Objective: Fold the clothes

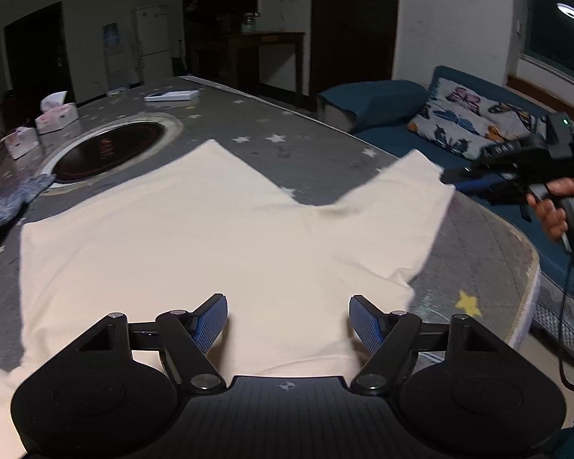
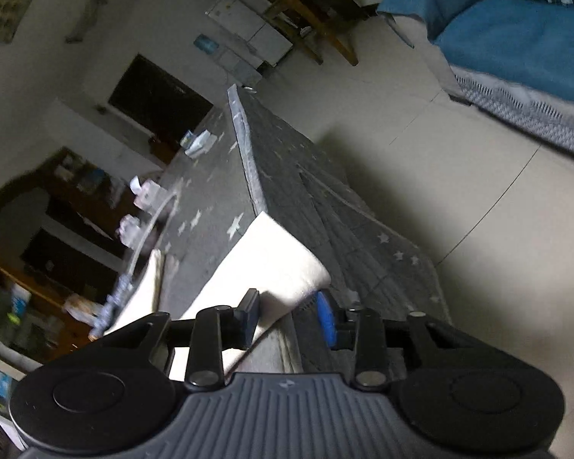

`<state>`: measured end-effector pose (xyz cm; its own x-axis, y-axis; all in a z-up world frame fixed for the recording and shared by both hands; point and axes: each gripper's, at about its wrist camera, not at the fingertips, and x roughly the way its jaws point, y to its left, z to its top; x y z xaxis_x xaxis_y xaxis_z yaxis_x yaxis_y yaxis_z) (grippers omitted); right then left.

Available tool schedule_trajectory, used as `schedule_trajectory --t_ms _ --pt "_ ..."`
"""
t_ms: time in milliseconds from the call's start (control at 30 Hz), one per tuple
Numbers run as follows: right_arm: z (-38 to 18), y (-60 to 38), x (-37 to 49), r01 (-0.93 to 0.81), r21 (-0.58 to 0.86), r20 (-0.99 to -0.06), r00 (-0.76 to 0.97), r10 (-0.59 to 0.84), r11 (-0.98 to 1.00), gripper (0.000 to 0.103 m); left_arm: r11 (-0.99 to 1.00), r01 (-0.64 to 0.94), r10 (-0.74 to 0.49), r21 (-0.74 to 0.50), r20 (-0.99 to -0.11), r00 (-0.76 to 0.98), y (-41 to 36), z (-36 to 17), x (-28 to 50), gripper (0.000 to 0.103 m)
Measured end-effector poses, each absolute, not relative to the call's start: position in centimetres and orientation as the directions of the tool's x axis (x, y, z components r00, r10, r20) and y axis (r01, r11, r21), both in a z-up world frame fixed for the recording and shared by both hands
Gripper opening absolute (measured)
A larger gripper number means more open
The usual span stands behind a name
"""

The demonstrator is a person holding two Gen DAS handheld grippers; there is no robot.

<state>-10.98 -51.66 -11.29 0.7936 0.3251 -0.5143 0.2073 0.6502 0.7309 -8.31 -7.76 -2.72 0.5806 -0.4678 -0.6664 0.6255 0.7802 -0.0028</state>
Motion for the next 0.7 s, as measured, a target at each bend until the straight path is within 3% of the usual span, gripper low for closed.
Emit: schedule_trajectory --t_ms 67,167,600,700 --pt "-11.5 -51.9 -11.1 0.200 0.743 -0.497 0.803 0.328 0.639 0.010 0.770 0.638 -0.476 -0.004 -0.670 0.570 -8.4 -2.9 -8.5 0.073" --pt "-10.8 -52.2 -11.2 0.194 0.734 -0.487 0.818 0.305 0.651 0.004 0.754 0.657 -0.487 -0.005 -0.675 0.554 -9.4 -3.2 -8.8 0.073" --pt "-4.3 -50.2 -9.7 0.079 0.696 -0.415 0.855 0.311 0.714 0.003 0.723 0.690 -0.530 -0.019 -0.657 0.537 -10.3 -3.2 -9.9 0.078" --pt "-2.7 -49.4 -9.1 0.048 0.683 -0.402 0.858 0.321 0.728 0.003 0.719 0.695 -0.539 -0.023 -0.649 0.536 -10.3 -3.1 -10.2 0.085"
